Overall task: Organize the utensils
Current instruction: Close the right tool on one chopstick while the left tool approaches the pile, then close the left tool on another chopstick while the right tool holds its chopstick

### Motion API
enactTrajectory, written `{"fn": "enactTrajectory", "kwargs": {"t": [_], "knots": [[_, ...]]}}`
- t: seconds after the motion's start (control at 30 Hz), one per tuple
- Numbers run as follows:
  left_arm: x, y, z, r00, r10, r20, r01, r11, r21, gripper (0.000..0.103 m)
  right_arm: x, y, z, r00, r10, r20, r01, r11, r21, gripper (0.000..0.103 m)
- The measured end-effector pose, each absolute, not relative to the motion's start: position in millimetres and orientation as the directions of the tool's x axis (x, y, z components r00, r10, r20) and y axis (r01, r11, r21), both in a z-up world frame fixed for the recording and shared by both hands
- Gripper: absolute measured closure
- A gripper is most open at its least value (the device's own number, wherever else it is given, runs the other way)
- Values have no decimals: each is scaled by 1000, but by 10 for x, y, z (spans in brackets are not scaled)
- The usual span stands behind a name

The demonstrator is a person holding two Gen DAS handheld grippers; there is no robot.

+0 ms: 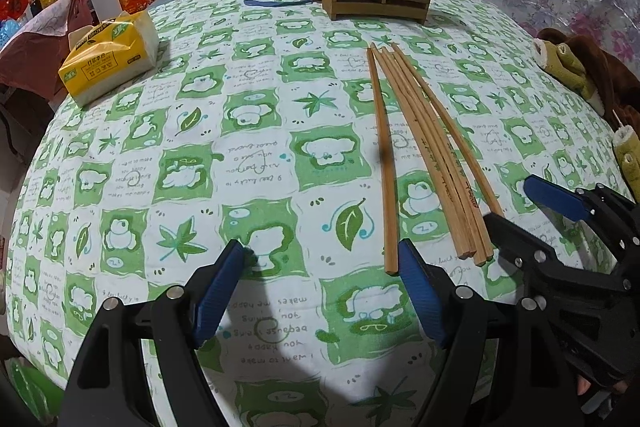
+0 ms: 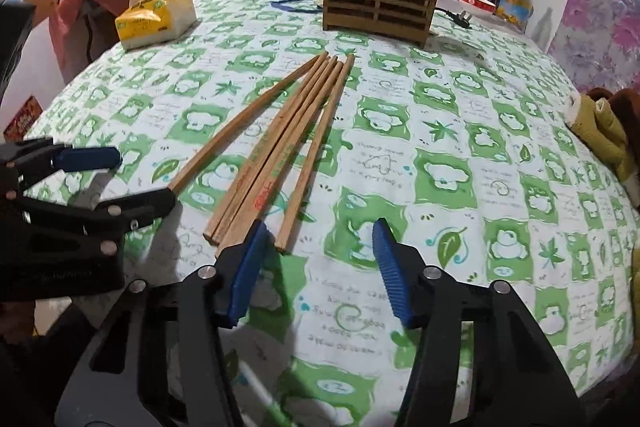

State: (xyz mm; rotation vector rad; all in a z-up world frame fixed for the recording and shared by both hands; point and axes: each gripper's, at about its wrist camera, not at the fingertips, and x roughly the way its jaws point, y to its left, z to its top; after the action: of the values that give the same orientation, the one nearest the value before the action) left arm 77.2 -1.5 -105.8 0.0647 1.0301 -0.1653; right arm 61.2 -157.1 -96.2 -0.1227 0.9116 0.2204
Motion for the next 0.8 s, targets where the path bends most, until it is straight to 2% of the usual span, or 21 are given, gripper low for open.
{"fn": "enactTrajectory", "kwargs": {"t": [0.07,0.1,0.2,0.47,0.53,0.67,0.8], "knots": [[761,-29,-1062,507,-106,-855,170,985,-22,25,634,-1591,-959,583,168,-795,-236,971,33,67],[755,-33,-1063,508,-108,-855,173,985,-22,25,640,-1593,-950,578,173,-797,-234,971,41,95],[742,-55,-1062,507,-107,-856,177,984,-18,25,649,-1681,-923,551,202,-810,-211,972,99,97],[728,-132,-1066,509,-105,-854,194,981,-5,26,550,-2103,-732,597,203,-776,-131,979,154,97],[710,-181,-1061,521,-106,-847,209,978,6,32,542,-2177,-706,604,201,-771,-119,979,163,97],[671,-310,-1040,535,-126,-836,264,964,24,59,529,-2243,-683,611,205,-765,-110,978,175,97],[659,-376,-1039,535,-142,-833,295,955,27,71,501,-2227,-651,613,218,-759,-123,976,181,97]]}}
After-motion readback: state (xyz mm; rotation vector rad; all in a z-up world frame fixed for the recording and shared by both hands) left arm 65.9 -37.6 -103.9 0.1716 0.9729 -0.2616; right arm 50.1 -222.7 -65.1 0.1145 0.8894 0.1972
